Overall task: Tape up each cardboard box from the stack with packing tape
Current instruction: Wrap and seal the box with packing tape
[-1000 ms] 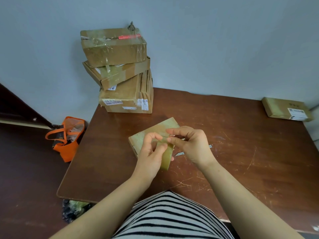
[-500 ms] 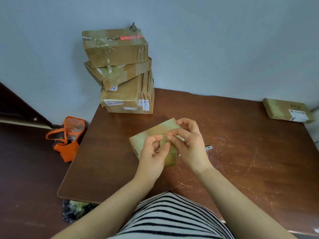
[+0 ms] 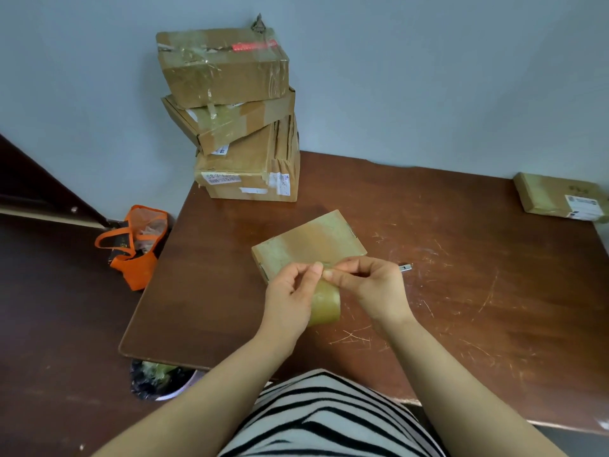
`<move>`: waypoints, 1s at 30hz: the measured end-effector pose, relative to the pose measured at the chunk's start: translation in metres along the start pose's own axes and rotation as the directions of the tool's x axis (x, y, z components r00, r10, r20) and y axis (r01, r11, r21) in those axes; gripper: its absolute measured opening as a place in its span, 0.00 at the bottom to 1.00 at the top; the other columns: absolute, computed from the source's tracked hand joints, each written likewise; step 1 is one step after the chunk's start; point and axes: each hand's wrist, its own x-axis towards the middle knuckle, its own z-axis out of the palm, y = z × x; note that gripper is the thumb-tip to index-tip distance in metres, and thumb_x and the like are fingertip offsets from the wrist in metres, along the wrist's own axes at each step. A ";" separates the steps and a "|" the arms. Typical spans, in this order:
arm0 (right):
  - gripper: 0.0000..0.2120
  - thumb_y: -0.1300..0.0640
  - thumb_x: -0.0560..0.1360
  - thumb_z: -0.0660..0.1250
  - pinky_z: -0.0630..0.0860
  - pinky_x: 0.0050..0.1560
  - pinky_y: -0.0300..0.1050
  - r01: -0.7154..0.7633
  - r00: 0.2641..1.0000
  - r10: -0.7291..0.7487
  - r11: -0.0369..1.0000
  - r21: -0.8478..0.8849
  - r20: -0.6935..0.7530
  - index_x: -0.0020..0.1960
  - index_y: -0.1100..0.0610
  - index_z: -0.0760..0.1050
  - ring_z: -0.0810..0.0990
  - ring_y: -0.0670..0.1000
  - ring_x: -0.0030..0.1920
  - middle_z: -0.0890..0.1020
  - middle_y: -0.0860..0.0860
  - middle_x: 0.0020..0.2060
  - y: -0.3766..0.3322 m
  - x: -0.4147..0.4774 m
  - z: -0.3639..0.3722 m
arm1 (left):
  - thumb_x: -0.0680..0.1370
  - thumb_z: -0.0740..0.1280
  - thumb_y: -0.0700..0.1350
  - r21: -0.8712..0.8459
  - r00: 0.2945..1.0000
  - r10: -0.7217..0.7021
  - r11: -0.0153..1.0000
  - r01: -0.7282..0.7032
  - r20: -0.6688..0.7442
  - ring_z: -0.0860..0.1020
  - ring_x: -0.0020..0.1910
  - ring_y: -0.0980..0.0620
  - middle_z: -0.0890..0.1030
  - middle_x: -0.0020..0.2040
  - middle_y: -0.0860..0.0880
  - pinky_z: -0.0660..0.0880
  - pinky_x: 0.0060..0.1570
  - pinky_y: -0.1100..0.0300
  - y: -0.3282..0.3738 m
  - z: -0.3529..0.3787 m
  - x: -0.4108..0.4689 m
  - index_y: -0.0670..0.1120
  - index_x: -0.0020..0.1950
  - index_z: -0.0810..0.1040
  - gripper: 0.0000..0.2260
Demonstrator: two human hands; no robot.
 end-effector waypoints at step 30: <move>0.24 0.55 0.82 0.55 0.68 0.64 0.53 -0.232 0.965 0.072 0.689 -0.687 -0.254 0.77 0.53 0.55 0.67 0.54 0.70 0.64 0.52 0.73 0.056 0.064 0.009 | 0.81 0.46 0.61 0.911 0.948 0.091 0.262 -0.319 0.306 0.34 0.76 0.45 0.33 0.76 0.41 0.37 0.73 0.50 -0.069 -0.027 0.076 0.42 0.77 0.36 0.34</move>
